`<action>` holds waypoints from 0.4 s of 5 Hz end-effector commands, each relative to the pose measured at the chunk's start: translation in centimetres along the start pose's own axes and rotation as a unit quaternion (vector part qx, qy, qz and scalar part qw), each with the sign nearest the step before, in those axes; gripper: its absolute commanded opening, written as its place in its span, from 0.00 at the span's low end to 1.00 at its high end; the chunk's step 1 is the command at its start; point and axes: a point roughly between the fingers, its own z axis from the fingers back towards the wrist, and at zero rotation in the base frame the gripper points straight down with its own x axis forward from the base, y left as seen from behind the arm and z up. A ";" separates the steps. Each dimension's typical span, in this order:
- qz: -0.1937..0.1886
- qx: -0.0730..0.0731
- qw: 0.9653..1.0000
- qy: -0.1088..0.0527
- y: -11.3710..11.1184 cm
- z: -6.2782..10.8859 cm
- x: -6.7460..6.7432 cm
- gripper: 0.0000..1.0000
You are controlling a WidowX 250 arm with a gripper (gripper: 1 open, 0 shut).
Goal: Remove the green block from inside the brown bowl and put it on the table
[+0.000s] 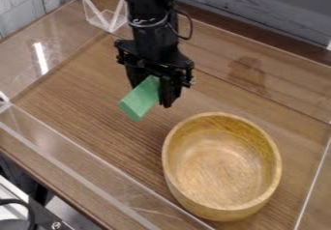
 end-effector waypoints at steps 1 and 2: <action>-0.003 0.004 1.000 -0.013 0.0 0.4 0.4 0.00; -0.004 0.004 1.000 -0.014 -0.1 0.4 0.5 0.00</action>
